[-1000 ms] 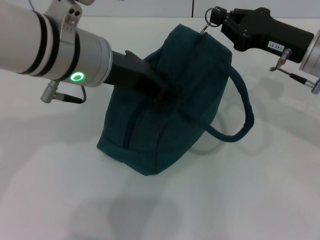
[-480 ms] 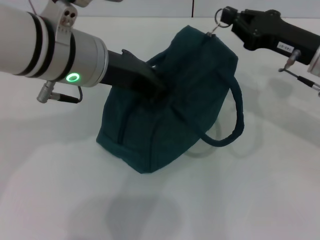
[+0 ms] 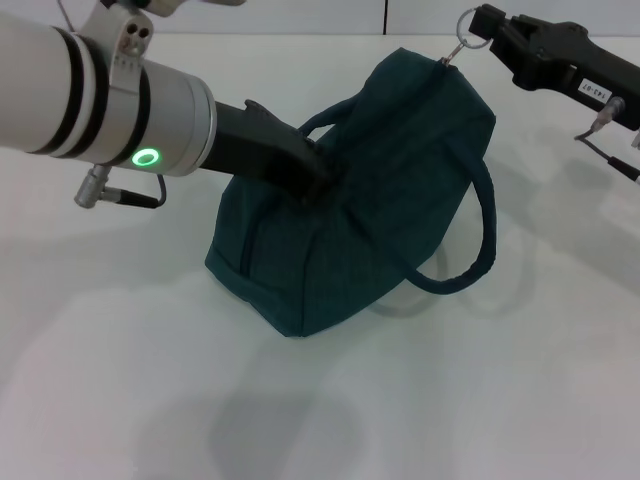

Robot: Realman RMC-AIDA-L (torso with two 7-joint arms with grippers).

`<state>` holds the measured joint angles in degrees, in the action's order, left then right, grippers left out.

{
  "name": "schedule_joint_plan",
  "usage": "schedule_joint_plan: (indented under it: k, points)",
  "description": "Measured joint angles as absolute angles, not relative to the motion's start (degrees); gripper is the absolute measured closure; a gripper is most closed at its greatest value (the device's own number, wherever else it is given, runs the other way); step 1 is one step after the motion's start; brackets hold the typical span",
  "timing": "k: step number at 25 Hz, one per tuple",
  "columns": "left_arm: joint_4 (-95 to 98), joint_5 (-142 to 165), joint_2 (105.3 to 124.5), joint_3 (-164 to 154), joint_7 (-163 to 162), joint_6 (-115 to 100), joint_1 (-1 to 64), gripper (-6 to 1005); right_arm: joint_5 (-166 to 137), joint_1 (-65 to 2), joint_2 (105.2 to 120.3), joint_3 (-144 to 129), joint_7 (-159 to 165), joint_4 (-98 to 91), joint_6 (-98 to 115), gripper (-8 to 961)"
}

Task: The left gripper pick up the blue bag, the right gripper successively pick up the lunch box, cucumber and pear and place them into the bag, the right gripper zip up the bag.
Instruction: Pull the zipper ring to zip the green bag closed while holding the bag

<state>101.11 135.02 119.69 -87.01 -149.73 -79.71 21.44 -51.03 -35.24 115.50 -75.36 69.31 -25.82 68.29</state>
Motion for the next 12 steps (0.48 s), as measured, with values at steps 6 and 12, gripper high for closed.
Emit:
schedule_joint_plan:
  k: [6, 12]
  points:
    - [101.20, 134.99, 119.71, -87.11, -149.29, -79.31, 21.45, 887, -50.24, -35.23, 115.55, -75.25, 69.56, -25.01, 68.26, 923]
    - [101.46, 132.12, 119.67, -86.82, -148.12, -78.86, 21.37, 929, -49.22, -35.20, 115.41, -74.48, 73.02, -23.49, 68.29, 923]
